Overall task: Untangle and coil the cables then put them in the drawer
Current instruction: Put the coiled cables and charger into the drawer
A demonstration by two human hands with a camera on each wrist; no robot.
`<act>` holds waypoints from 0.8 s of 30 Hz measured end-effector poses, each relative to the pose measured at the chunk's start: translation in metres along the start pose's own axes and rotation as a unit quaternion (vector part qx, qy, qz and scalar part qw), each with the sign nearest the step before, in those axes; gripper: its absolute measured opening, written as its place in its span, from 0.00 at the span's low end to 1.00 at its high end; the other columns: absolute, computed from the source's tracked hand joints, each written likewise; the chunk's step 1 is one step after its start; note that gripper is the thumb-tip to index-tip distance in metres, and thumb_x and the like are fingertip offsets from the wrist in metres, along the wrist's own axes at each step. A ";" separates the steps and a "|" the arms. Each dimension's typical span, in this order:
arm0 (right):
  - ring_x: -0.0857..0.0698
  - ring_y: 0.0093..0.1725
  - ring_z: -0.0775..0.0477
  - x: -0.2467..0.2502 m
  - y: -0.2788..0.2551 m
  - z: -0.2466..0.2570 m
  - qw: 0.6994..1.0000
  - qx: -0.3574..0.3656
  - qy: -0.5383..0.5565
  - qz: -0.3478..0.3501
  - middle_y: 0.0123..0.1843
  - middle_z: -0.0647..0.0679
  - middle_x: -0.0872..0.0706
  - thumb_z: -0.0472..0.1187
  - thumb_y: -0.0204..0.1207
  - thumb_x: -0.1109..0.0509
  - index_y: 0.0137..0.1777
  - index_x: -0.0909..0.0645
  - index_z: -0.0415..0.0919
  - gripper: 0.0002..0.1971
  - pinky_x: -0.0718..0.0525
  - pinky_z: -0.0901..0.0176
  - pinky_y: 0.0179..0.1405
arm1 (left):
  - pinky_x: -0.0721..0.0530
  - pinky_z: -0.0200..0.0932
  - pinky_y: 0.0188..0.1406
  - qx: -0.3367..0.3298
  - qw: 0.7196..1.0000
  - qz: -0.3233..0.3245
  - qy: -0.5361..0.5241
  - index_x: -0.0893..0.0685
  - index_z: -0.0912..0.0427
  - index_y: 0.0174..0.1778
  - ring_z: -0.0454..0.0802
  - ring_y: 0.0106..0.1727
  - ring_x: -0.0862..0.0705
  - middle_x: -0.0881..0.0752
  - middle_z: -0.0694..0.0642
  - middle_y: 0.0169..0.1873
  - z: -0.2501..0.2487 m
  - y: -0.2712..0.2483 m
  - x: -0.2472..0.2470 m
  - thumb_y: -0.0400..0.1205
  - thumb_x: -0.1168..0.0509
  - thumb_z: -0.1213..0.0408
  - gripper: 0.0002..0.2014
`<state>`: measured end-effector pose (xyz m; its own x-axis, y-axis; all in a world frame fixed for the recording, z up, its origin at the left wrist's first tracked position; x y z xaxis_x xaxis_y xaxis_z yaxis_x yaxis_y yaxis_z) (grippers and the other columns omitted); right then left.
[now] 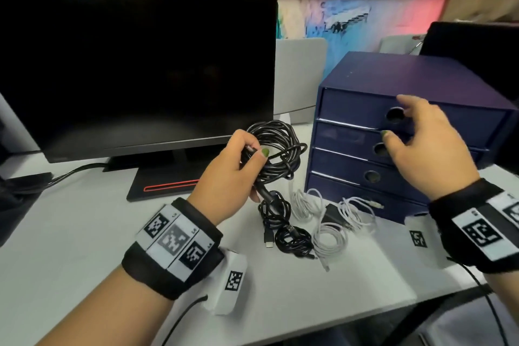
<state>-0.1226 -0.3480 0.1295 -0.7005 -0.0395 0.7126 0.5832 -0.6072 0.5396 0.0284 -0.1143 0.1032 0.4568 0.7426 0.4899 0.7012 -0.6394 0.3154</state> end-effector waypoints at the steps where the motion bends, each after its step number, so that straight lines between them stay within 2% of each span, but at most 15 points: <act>1: 0.19 0.52 0.37 0.000 0.000 -0.001 1.000 0.001 -0.003 -0.002 0.69 0.42 0.25 0.44 0.78 0.33 0.77 0.36 0.50 0.28 0.27 0.52 0.47 | 0.14 0.57 0.37 -0.005 1.000 0.004 0.005 0.29 0.50 0.46 0.55 0.26 0.13 0.14 0.61 0.34 -0.002 0.004 -0.002 0.86 0.41 0.58 0.04; 3: 0.19 0.52 0.37 -0.002 0.000 -0.002 1.000 -0.002 -0.006 -0.003 0.69 0.42 0.23 0.43 0.79 0.34 0.77 0.35 0.49 0.27 0.27 0.53 0.46 | 0.14 0.57 0.34 -0.010 1.000 0.012 0.007 0.29 0.50 0.44 0.55 0.25 0.13 0.15 0.59 0.33 -0.006 0.011 -0.006 0.86 0.41 0.58 0.05; 5: 0.19 0.59 0.37 -0.007 0.000 -0.002 1.000 -0.002 -0.003 0.011 0.71 0.42 0.22 0.42 0.79 0.34 0.79 0.36 0.47 0.29 0.26 0.52 0.51 | 0.15 0.55 0.31 -0.012 1.000 0.014 0.005 0.29 0.50 0.45 0.56 0.25 0.13 0.16 0.60 0.36 -0.007 0.018 -0.010 0.86 0.40 0.58 0.05; 8: 0.20 0.63 0.35 -0.017 -0.001 -0.002 0.999 -0.023 0.014 0.039 0.77 0.43 0.27 0.43 0.80 0.34 0.84 0.49 0.49 0.37 0.24 0.51 0.53 | 0.15 0.50 0.28 -0.007 1.000 0.015 0.004 0.28 0.51 0.45 0.56 0.25 0.13 0.14 0.63 0.39 -0.009 0.029 -0.016 0.86 0.39 0.58 0.05; 9: 0.19 0.61 0.34 -0.020 -0.001 -0.002 0.999 -0.029 0.011 0.043 0.77 0.43 0.29 0.44 0.81 0.34 0.85 0.53 0.49 0.38 0.23 0.49 0.51 | 0.16 0.47 0.28 -0.005 1.000 0.014 0.007 0.28 0.52 0.46 0.56 0.25 0.13 0.14 0.63 0.40 -0.010 0.034 -0.018 0.86 0.40 0.58 0.05; 11: 0.17 0.52 0.33 -0.026 -0.001 -0.001 0.998 -0.022 -0.028 0.046 0.78 0.41 0.32 0.46 0.81 0.35 0.85 0.58 0.48 0.40 0.23 0.50 0.40 | 0.16 0.45 0.28 -0.001 1.000 0.015 0.015 0.27 0.52 0.47 0.57 0.26 0.12 0.14 0.62 0.41 -0.012 0.042 -0.022 0.86 0.40 0.57 0.05; 15: 0.24 0.36 0.37 -0.031 0.000 0.003 0.993 -0.010 -0.108 0.042 0.73 0.40 0.32 0.49 0.80 0.35 0.85 0.59 0.44 0.42 0.30 0.55 0.27 | 0.13 0.46 0.28 0.001 1.000 0.017 0.018 0.26 0.54 0.48 0.57 0.28 0.13 0.15 0.63 0.43 -0.016 0.055 -0.029 0.85 0.39 0.59 0.04; 17: 0.28 0.34 0.39 -0.028 0.000 0.007 0.987 -0.013 -0.152 0.044 0.70 0.39 0.29 0.50 0.80 0.37 0.85 0.59 0.42 0.41 0.33 0.56 0.25 | 0.12 0.46 0.27 -0.004 1.000 0.012 0.020 0.25 0.55 0.47 0.56 0.28 0.15 0.16 0.64 0.43 -0.018 0.058 -0.028 0.85 0.39 0.59 0.04; 21: 0.29 0.31 0.42 -0.022 -0.009 0.021 0.974 0.006 -0.221 0.054 0.64 0.39 0.27 0.51 0.81 0.40 0.85 0.60 0.40 0.40 0.41 0.60 0.21 | 0.12 0.49 0.25 -0.009 1.000 -0.028 -0.002 0.24 0.55 0.48 0.60 0.31 0.14 0.16 0.66 0.43 -0.021 0.061 -0.018 0.84 0.38 0.59 0.04; 24: 0.29 0.29 0.44 -0.014 -0.018 0.033 0.969 0.009 -0.239 0.060 0.61 0.41 0.26 0.53 0.82 0.42 0.85 0.60 0.42 0.40 0.41 0.61 0.20 | 0.11 0.54 0.29 -0.028 0.999 -0.047 -0.003 0.24 0.54 0.48 0.60 0.35 0.12 0.15 0.62 0.42 -0.028 0.062 -0.008 0.84 0.37 0.58 0.04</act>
<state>-0.1094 -0.3102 0.1249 -0.3600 0.2653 0.8944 0.6591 -0.6062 0.4451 0.0531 -0.1657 0.1415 0.3945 0.8005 0.4512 0.7094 -0.5774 0.4042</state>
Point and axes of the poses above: each hand's wrist, its own y-axis towards the middle knuckle, its own x-axis out of the back of the hand, z = x × y, the point moved 5 cm from there along y, towards the middle knuckle
